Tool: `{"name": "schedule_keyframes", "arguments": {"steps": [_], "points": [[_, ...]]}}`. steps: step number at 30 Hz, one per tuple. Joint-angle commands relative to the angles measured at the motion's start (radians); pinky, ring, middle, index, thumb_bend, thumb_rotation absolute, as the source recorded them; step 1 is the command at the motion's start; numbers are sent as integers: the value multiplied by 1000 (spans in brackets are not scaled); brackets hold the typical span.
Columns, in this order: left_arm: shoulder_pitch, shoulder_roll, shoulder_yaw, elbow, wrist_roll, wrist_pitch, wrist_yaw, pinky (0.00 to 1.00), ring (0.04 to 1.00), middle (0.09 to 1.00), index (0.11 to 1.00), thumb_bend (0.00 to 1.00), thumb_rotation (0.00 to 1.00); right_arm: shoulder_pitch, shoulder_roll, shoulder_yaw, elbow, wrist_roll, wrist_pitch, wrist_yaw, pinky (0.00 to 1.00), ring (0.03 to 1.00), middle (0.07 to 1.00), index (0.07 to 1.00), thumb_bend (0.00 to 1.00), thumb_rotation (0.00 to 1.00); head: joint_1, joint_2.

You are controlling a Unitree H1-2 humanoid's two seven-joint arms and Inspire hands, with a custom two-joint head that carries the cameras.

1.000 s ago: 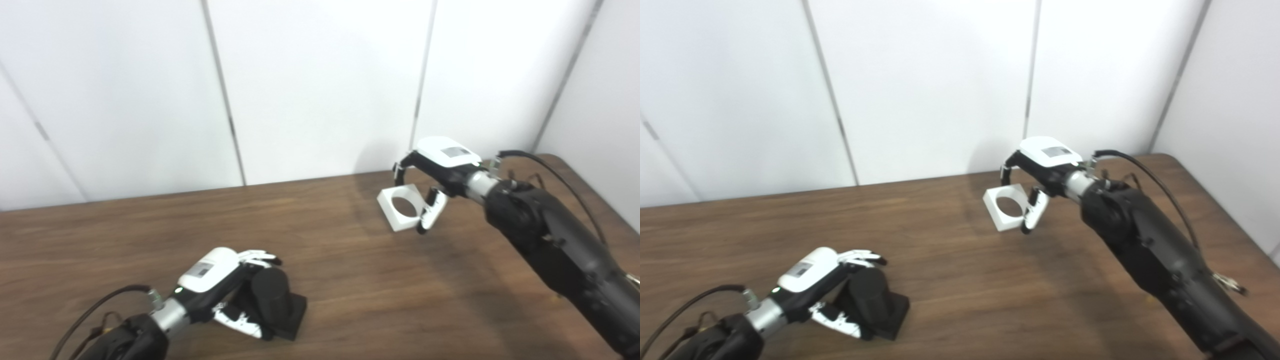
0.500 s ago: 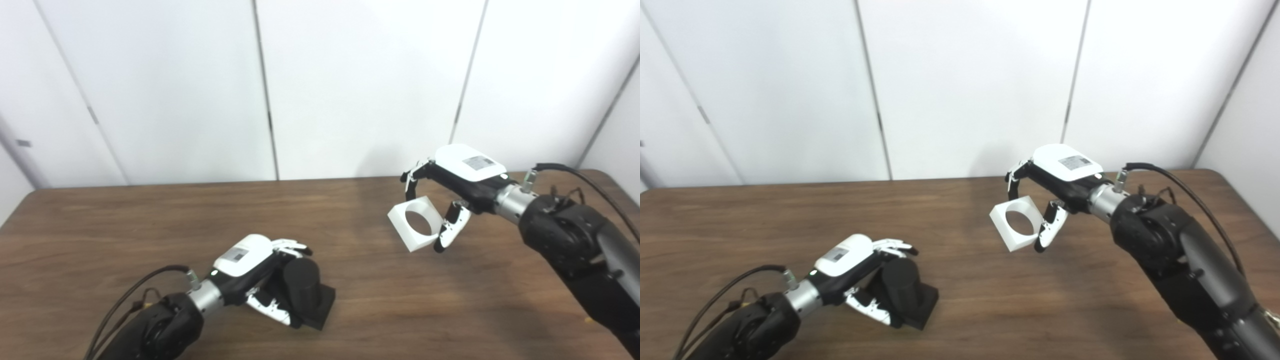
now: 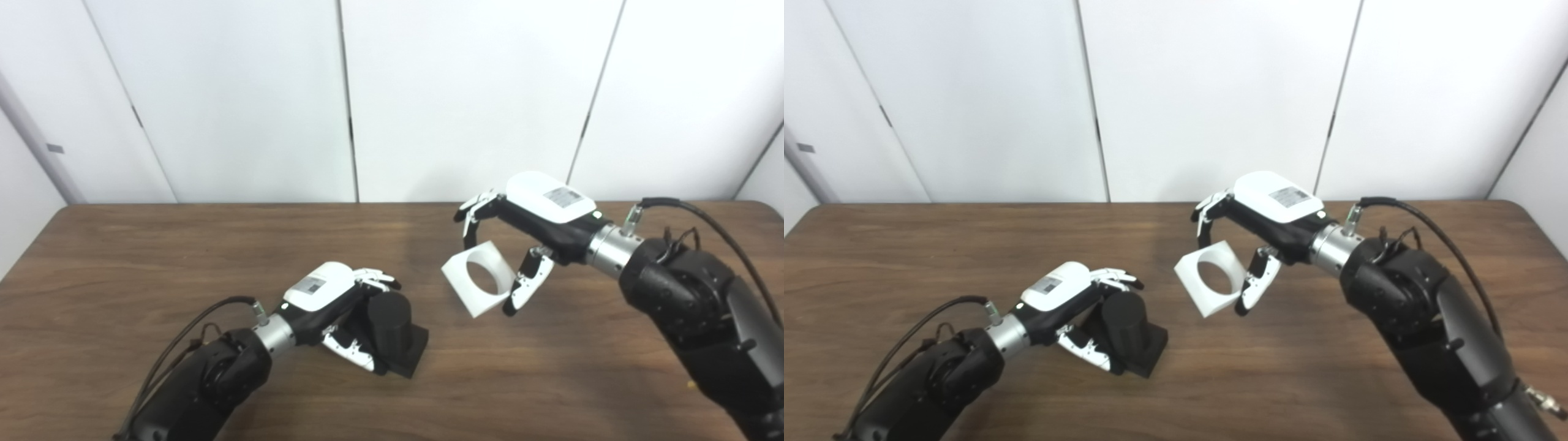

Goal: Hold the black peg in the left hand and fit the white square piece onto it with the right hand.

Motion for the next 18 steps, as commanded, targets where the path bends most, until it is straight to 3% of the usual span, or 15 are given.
{"name": "schedule_keyframes", "arguments": {"steps": [1, 18], "points": [[34, -22, -57, 51, 46, 31, -80, 723, 871, 834, 489, 523, 69, -35, 11, -8, -24, 1, -22, -16, 684, 798, 774, 478, 516, 141, 5, 4], [30, -36, -63, 41, 55, 52, -84, 730, 880, 845, 489, 523, 71, -51, 117, 35, 4, -9, 1, -4, 714, 811, 775, 480, 517, 137, 33, 9]]}}
